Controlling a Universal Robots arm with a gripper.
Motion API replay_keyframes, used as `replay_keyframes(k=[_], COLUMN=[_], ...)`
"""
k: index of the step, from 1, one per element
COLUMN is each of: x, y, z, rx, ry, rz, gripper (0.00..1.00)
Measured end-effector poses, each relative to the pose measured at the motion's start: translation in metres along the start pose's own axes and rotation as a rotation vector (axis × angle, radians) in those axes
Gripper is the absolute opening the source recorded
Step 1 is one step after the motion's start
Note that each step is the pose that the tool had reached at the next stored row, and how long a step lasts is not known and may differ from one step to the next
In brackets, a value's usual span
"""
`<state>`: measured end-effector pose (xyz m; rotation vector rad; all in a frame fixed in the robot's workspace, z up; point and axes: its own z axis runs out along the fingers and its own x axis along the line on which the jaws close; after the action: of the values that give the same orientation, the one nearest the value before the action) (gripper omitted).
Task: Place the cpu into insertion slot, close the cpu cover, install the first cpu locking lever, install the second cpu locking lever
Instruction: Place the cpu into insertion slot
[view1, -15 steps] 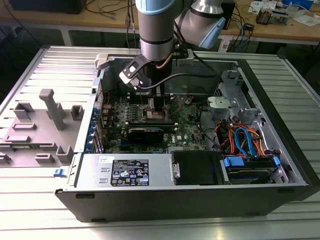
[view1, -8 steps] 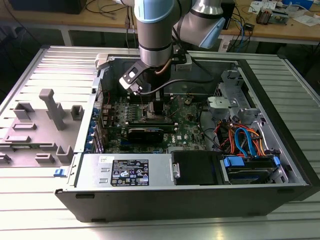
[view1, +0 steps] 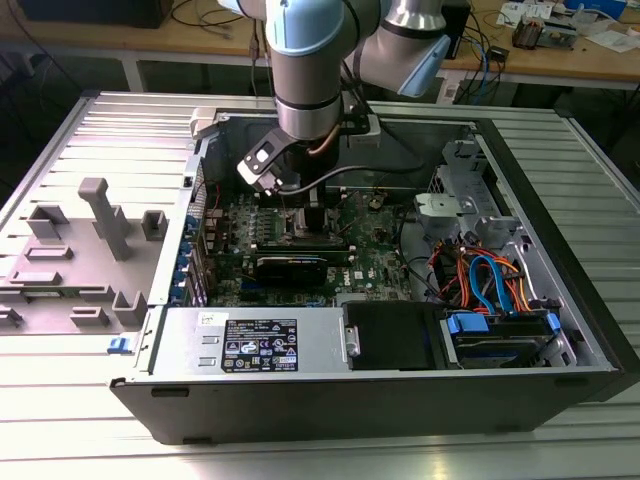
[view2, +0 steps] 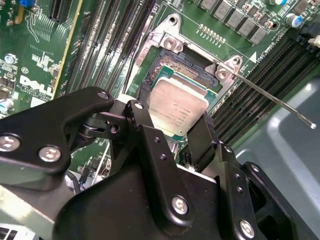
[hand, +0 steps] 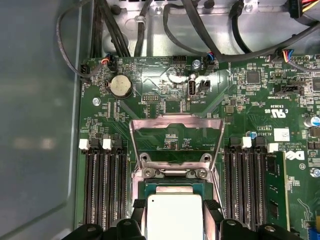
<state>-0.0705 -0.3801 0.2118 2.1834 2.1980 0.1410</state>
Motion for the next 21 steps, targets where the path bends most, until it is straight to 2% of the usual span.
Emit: replay_keyframes(k=[4,18,21], x=[-0.0001,0.0000,-0.0003], y=[-0.0003,-0.0015,-0.0019], z=[0.0029,0.0051,0.0057], rx=[0.0000,-0.0004,0.0000], ry=[0.0000,-0.0009,0.0009], rz=[0.000,0.008,-0.007], gripper=[0.54,0.54,0.54])
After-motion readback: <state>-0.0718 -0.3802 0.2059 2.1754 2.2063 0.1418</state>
